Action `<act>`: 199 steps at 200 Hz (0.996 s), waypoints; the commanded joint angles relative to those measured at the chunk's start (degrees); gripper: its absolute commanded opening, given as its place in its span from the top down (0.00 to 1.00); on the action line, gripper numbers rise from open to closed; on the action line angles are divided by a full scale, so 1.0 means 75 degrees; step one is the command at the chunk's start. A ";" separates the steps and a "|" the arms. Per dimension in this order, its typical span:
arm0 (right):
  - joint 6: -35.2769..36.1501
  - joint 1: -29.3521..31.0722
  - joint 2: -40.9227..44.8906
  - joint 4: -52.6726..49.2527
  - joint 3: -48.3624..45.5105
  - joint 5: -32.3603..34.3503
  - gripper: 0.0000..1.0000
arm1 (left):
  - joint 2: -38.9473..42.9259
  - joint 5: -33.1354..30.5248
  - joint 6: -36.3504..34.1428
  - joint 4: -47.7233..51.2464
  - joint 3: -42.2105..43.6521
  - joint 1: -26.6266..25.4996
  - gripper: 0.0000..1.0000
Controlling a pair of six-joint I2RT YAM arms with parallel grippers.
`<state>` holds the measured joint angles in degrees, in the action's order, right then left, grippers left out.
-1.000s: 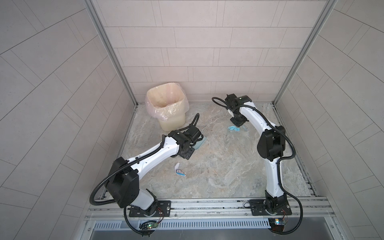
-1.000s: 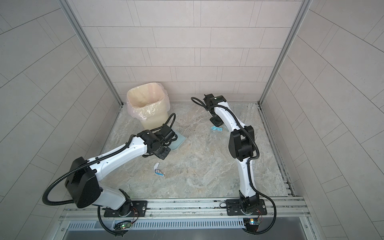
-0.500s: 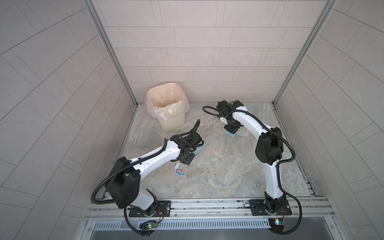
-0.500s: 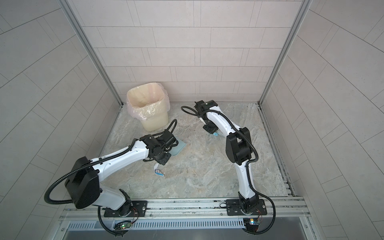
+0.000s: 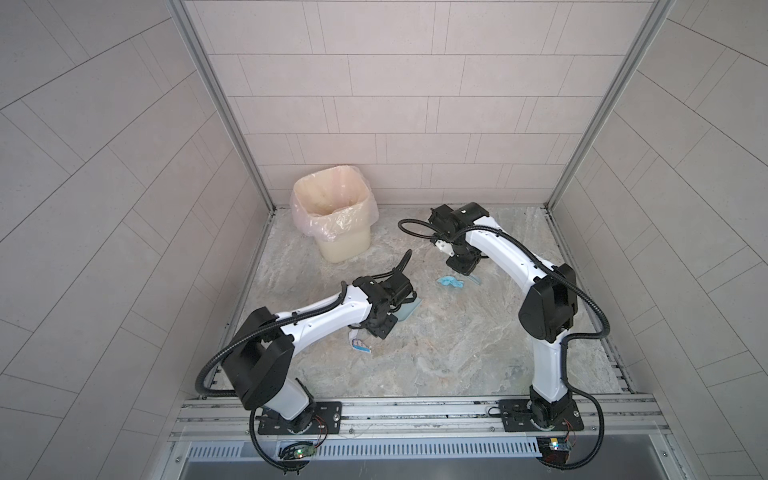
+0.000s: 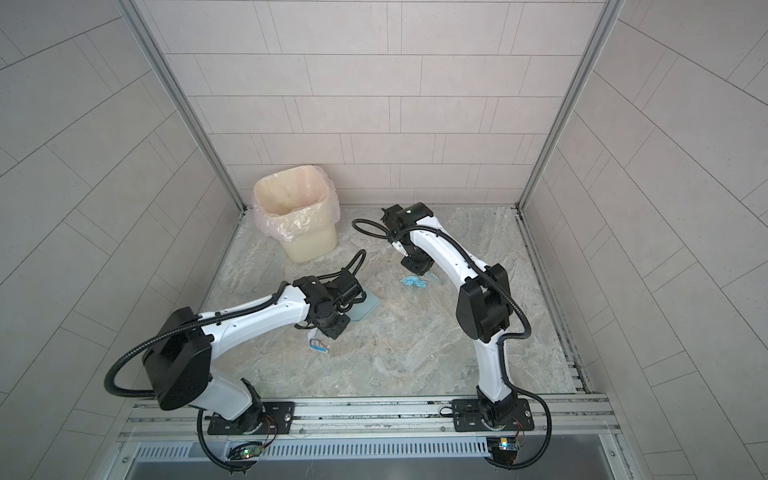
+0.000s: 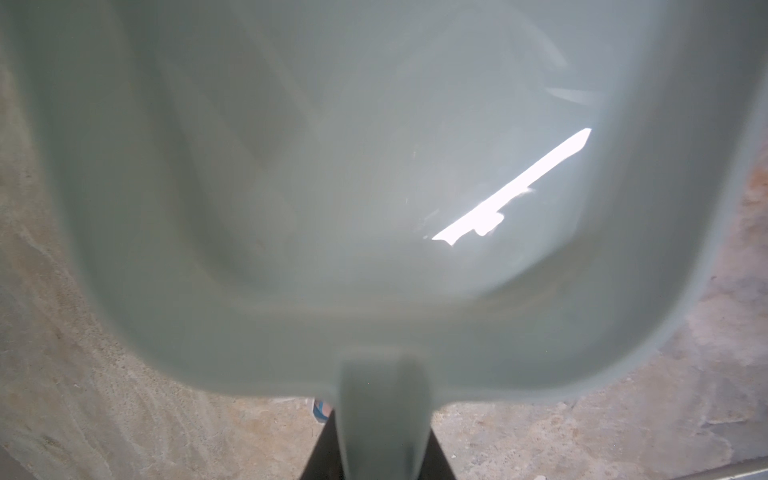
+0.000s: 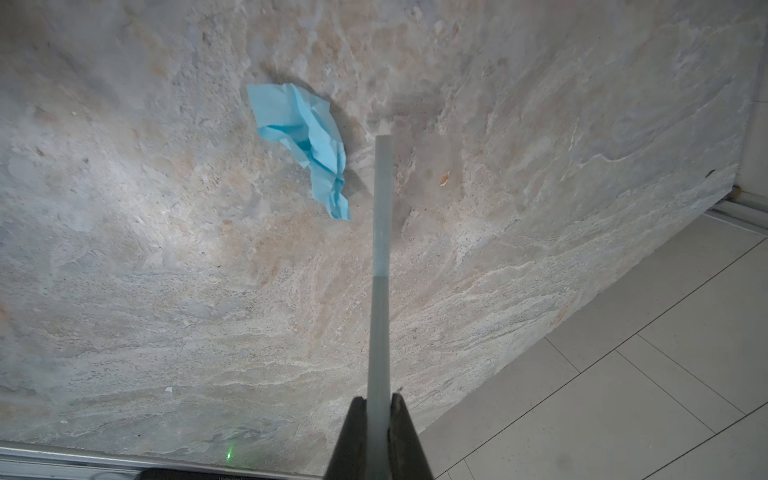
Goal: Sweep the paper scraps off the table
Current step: 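Lower the dustpan beside the light blue scrap while right brush moves to it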
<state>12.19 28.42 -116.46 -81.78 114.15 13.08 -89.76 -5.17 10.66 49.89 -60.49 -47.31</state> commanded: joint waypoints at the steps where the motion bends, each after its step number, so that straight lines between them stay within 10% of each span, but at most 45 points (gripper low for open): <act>1: -0.0008 0.0030 -0.0440 -0.0165 0.0487 0.0086 1.00 | -0.0290 0.0079 0.0087 -0.0018 -0.0227 -0.0191 1.00; 131: 0.0035 0.1125 0.0084 -0.0899 -0.0043 -0.1299 1.00 | -0.0580 0.0290 0.0141 -0.0259 0.0045 -0.0584 1.00; 199: -0.0803 0.0394 0.0145 -0.1048 0.0262 -0.1682 1.00 | -0.1109 0.0590 -0.0270 -0.0721 -0.0287 -0.0698 1.00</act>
<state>8.69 33.28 -116.97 -87.53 114.56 2.81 -96.47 -1.78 10.00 45.71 -60.73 -52.12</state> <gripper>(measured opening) 0.120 0.211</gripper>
